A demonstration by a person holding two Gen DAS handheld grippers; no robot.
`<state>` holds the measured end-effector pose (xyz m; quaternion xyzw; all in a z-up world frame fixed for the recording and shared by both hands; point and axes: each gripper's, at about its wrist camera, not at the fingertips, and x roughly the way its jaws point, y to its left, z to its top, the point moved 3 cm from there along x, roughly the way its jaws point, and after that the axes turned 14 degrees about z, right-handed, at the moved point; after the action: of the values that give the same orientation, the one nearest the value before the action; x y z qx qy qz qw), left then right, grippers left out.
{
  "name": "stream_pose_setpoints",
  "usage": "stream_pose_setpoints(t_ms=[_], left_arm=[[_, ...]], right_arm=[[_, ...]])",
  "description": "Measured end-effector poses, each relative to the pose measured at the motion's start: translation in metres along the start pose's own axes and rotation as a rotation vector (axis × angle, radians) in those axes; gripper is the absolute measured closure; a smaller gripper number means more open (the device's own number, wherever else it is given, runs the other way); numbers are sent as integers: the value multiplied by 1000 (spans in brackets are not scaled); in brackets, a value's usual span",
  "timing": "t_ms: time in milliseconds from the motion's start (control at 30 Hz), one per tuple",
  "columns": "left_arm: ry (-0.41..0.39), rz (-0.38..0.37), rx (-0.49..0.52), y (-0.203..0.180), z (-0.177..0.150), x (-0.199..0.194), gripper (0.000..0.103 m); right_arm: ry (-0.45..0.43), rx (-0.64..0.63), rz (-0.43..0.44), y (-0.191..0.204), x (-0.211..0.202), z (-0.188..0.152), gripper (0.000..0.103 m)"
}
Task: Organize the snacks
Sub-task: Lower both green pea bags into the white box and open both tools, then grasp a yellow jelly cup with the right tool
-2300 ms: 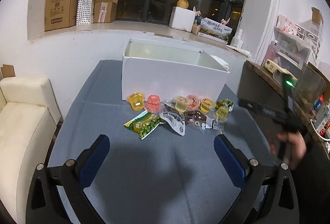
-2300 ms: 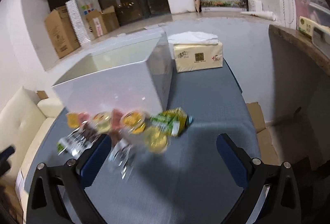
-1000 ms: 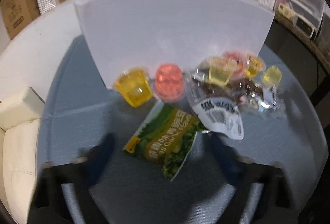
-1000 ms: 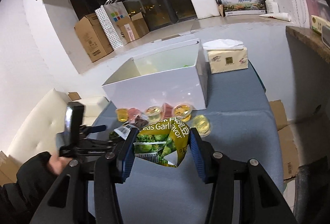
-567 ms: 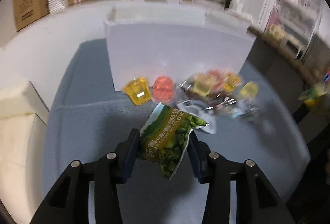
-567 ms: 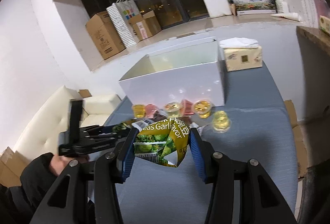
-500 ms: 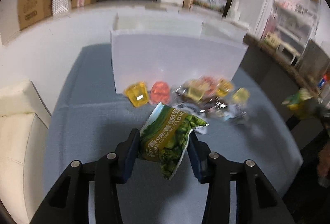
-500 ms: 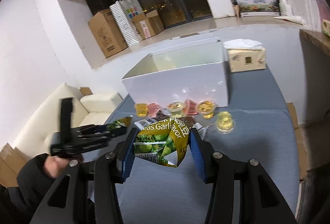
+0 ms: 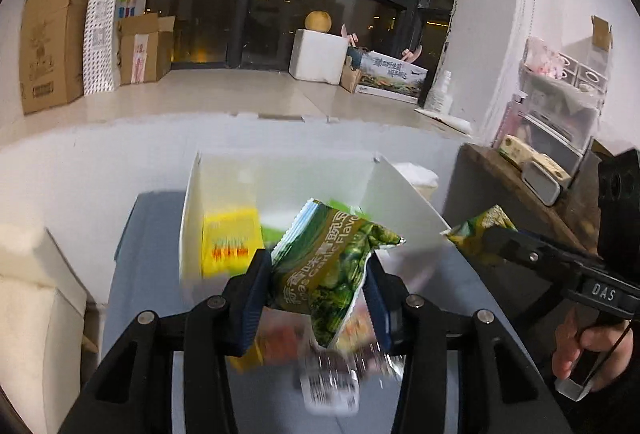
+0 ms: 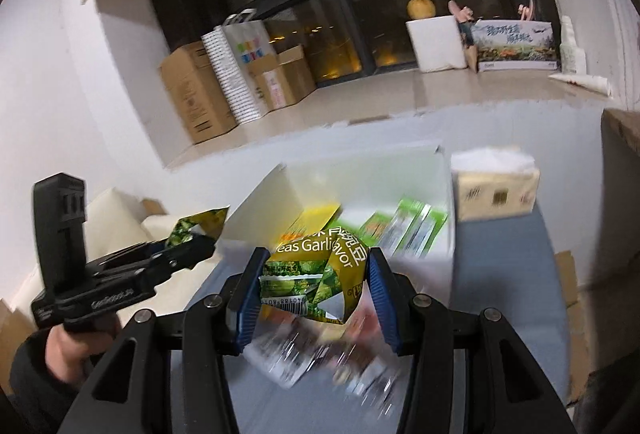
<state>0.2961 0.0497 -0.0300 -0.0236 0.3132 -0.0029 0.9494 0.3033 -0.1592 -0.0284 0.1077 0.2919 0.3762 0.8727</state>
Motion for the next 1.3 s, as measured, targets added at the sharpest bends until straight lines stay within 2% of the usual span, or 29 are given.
stream_pose_setpoints(t_ms=[133,267,333,367,400,433,567,733,900,1067,1167,1300], left_arm=[[4,26,21,-9,24,31,53],[31,76,67,-15,28,59,51],[47,106,64,-12,28,67,30],[50,125,53,-10,28,69,2],[34,134,39,-8,28,68,0],[25,133,43,-7,26,65,0],[33,136,47,-8,24,64,0],[48,135,42,-11,20,59,0],[43,112,41,-15,0,29,0],[35,56,17,-18,-51,-17,0],[46,46,2,-17,-86,-41,0],[75,43,-45,-9,-124,-63,0]], right_arm=[[20,14,-41,-22,28,24,50],[31,33,-76,-43,47,32,49],[35,56,-84,-51,51,32,37],[24,70,-83,-55,50,32,27],[12,77,-79,-57,48,33,5],[-17,81,-81,-60,44,32,0],[-32,113,-60,-66,38,28,0],[-50,78,-58,-56,25,26,0],[-38,57,-20,-37,-1,12,0],[-20,17,-28,-19,-39,-40,0],[36,12,-58,-16,-50,-81,0],[101,12,-111,-18,-51,-119,0]])
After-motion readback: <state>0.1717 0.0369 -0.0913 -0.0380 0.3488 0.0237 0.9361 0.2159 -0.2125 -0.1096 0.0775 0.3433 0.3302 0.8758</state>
